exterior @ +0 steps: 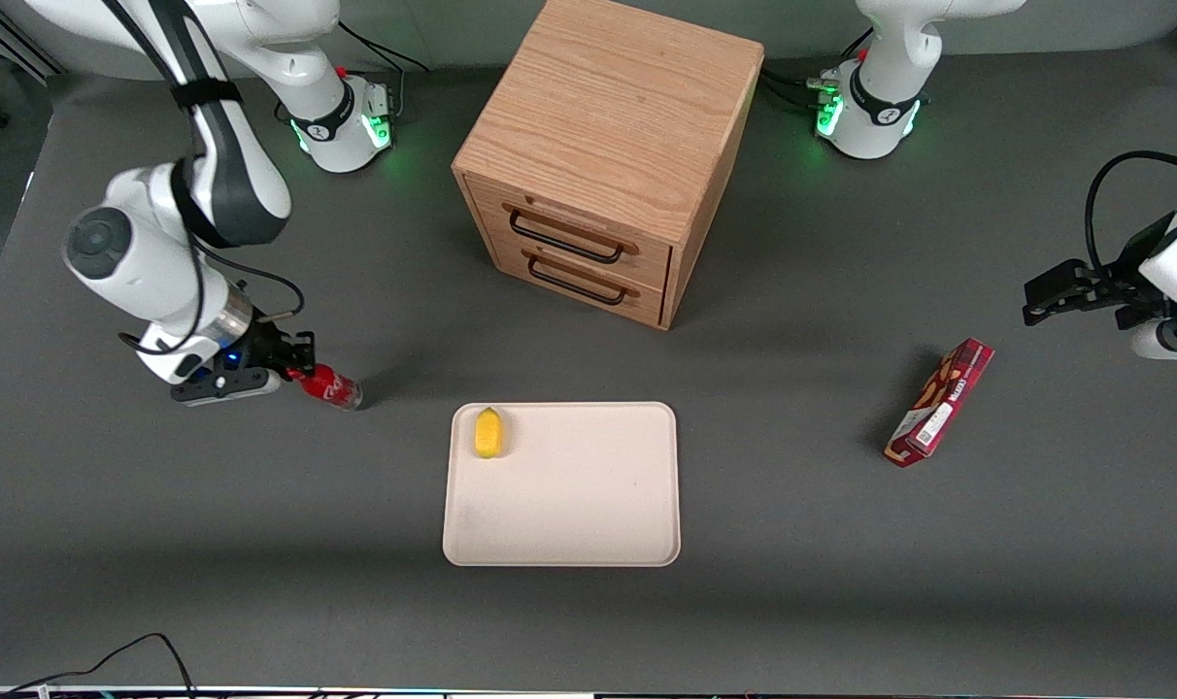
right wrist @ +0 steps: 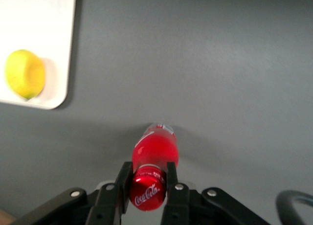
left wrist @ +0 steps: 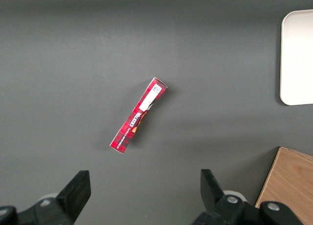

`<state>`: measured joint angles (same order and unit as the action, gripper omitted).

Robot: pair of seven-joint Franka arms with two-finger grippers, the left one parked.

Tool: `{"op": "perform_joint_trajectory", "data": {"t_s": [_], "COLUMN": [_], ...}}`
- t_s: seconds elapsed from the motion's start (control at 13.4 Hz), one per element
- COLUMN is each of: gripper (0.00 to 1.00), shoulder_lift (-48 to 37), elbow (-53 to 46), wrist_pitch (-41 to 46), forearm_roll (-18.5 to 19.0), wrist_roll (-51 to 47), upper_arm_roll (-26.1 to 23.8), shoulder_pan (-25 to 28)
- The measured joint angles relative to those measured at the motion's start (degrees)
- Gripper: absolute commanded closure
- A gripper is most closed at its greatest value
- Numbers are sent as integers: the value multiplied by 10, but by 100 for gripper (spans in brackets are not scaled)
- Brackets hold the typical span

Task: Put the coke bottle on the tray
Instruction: 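Carry the held bottle over the tray beside the lemon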

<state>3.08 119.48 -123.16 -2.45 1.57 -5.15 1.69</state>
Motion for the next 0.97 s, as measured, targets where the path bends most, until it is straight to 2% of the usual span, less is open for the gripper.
{"op": "perform_joint_trajectory", "data": {"t_s": [0.3,0.52,0.82,0.97], "gripper": [100,100,100,100], "shoulder_lift": [-26,30,132,198], "elbow": [-241,-431,-525,-555], "wrist_pitch": [292,446,463,419], "forearm_roll": [12,34,37,37], "wrist_roll": [0,0,-39,-114], "upper_arm_roll": [8,10,5,4], "shoulder_pan": [-3,-5,1,40]}}
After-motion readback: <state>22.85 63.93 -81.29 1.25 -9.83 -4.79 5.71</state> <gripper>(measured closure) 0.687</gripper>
